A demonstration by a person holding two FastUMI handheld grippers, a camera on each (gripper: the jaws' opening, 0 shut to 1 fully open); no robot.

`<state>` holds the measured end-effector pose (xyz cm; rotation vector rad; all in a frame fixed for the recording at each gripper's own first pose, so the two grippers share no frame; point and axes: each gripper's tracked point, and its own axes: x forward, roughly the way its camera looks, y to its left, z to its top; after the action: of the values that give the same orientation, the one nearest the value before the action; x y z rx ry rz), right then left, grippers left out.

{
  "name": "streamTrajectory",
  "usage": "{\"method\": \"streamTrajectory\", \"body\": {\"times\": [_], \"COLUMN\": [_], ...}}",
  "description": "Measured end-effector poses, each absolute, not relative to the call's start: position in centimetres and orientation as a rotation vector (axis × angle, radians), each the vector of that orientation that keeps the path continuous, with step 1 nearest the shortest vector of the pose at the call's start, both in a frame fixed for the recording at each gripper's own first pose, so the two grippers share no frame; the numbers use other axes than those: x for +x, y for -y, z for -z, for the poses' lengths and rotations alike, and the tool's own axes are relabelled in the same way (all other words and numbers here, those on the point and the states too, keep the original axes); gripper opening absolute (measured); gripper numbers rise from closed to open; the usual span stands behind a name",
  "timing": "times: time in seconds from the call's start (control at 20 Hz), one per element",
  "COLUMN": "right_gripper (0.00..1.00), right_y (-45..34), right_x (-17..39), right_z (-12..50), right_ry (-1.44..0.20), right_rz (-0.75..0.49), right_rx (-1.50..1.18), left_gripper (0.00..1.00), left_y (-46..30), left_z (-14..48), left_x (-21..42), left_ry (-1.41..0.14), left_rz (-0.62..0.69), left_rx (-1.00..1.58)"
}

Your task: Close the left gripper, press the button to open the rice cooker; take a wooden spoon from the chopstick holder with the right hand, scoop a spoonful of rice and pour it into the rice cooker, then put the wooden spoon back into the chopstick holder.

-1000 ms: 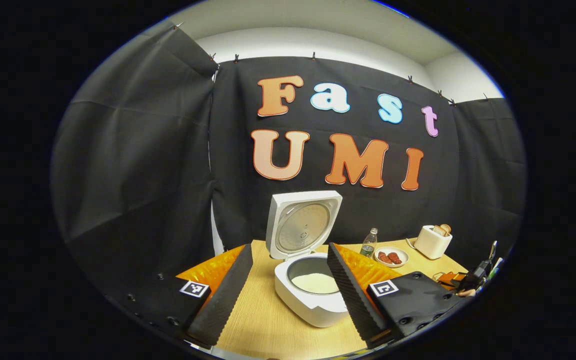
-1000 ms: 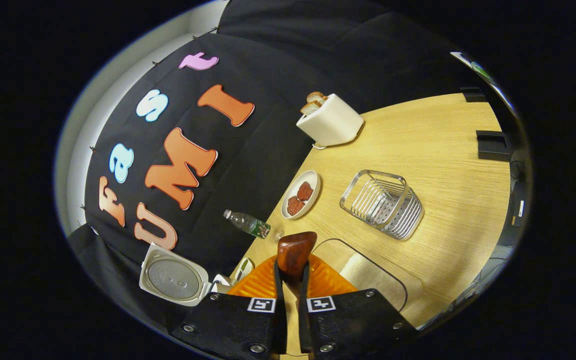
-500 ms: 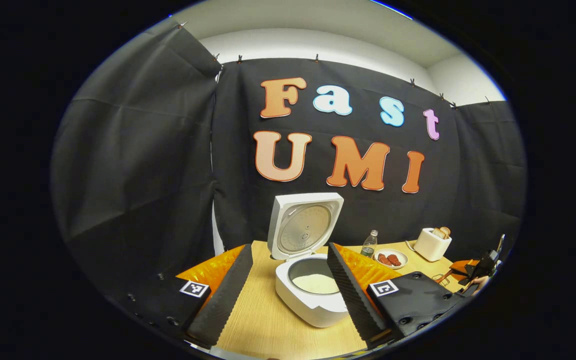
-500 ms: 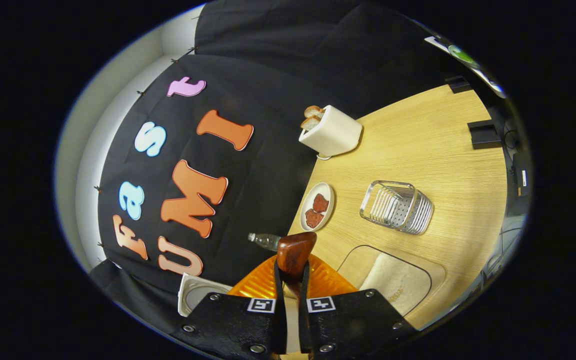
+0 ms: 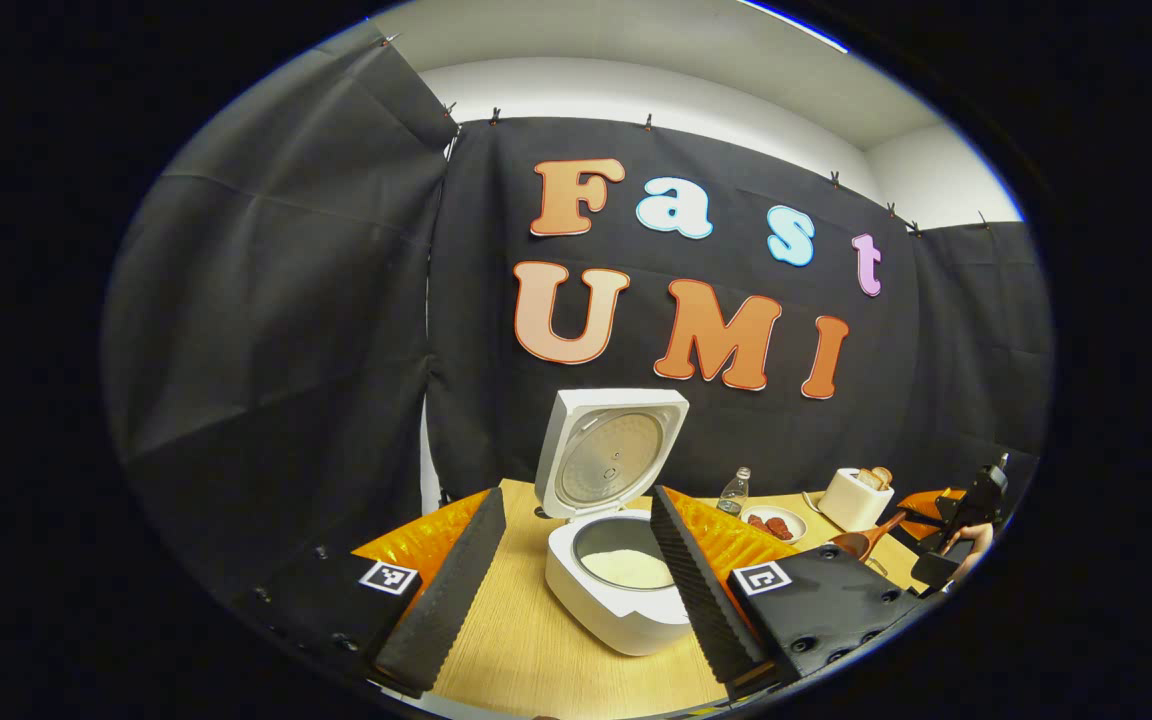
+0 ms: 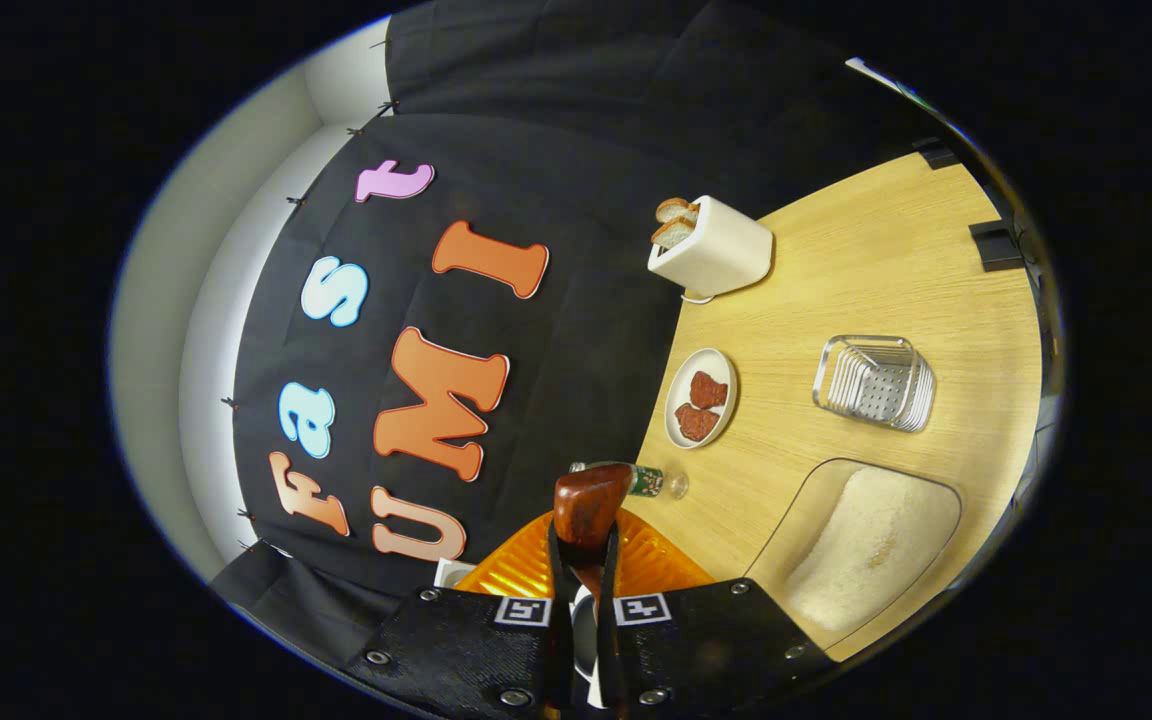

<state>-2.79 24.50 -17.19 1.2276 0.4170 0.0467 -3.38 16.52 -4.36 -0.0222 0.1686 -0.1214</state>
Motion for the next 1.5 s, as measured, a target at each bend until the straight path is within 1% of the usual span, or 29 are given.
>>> {"method": "streamTrajectory", "body": {"times": [0.1,0.25,0.35,0.4,0.55,0.8,0.85,0.95,1.15,1.5], "right_gripper": [0.08,0.08,0.08,0.08,0.08,0.09,0.08,0.08,0.08,0.08], "right_y": [-26.0,-28.4,-30.5,-31.8,-35.5,-41.0,-41.8,-43.3,-45.5,-47.6], "right_x": [-2.0,-0.5,0.5,0.9,2.2,3.9,4.4,5.0,5.8,5.6], "right_z": [16.0,14.6,13.7,13.5,12.7,11.7,11.6,11.2,10.6,8.7], "right_ry": [-0.42,-0.424,-0.436,-0.449,-0.471,-0.49,-0.484,-0.467,-0.414,-0.301], "right_rz": [-0.073,-0.108,-0.143,-0.163,-0.212,-0.28,-0.29,-0.307,-0.337,-0.41], "right_rx": [1.227,1.23,1.239,1.236,1.224,1.175,1.163,1.129,0.994,0.794], "left_gripper": [0.98,1.0,0.99,1.0,0.99,0.99,0.98,0.99,0.99,0.99], "left_y": [-16.9,-17.1,-17.3,-17.3,-17.1,-17.3,-17.3,-17.4,-18.2,-19.5], "left_z": [4.4,4.5,4.7,4.8,5.4,6.0,6.2,6.5,6.8,6.5], "left_x": [-3.3,-3.7,-4.1,-4.1,-4.4,-4.6,-4.5,-4.7,-4.6,-4.5], "left_ry": [-0.165,-0.158,-0.157,-0.155,-0.163,-0.178,-0.182,-0.192,-0.204,-0.202], "left_rz": [0.109,0.104,0.094,0.091,0.086,0.085,0.085,0.085,0.079,0.063], "left_rx": [-0.019,-0.038,-0.05,-0.044,-0.026,-0.033,-0.035,-0.044,-0.046,-0.034]}}
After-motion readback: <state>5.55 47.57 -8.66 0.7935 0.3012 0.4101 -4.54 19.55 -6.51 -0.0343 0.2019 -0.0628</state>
